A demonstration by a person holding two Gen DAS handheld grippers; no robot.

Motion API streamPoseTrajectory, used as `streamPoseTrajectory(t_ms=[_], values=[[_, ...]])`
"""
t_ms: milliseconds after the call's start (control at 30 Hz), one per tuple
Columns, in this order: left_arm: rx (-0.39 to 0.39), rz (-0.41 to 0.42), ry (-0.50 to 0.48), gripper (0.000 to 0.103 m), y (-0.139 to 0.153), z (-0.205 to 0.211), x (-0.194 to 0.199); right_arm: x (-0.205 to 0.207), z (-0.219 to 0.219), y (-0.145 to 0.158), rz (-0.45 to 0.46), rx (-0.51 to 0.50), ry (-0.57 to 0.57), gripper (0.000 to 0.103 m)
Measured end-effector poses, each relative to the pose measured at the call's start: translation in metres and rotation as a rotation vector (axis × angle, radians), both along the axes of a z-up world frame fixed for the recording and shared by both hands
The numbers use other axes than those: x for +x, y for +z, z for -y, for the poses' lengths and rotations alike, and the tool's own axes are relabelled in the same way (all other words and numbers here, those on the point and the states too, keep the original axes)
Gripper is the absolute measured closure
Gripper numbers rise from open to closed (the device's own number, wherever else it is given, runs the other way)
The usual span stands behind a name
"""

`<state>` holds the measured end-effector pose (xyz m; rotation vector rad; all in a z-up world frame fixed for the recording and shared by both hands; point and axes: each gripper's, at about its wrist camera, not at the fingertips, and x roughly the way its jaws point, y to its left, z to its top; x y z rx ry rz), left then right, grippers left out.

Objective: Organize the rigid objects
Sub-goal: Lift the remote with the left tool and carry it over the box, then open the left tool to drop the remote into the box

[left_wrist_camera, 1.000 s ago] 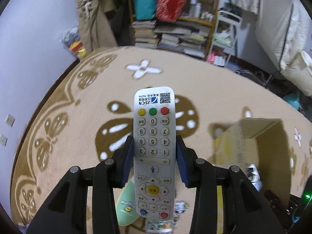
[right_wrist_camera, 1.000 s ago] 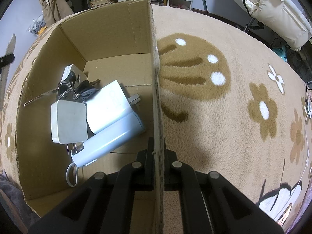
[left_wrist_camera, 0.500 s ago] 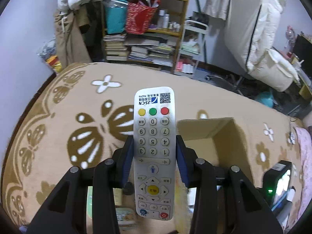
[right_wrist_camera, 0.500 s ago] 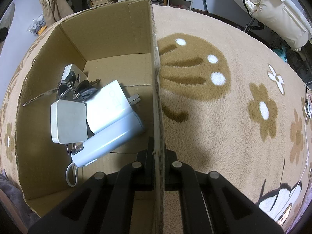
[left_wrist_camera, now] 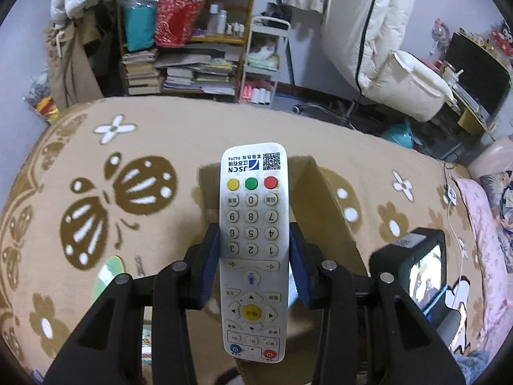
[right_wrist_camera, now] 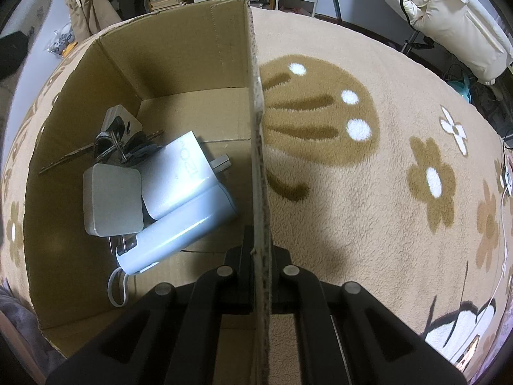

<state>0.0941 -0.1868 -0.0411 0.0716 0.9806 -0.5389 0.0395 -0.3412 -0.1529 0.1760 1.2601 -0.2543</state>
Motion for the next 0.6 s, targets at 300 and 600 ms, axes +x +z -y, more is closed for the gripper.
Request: streamPoseTrajectory(t_ms=[300,600], values=[[0.082,-0.065,0.015,0.064,-0.037,0.013,0.005,0.000,0.000,0.000,0.000,0.000,0.000,0.098],[0.177,-0.004,-0.005,0.063,-0.039,0.022,0.000,0.001,-0.001,0.002,0.000,0.000,0.001,0.098]])
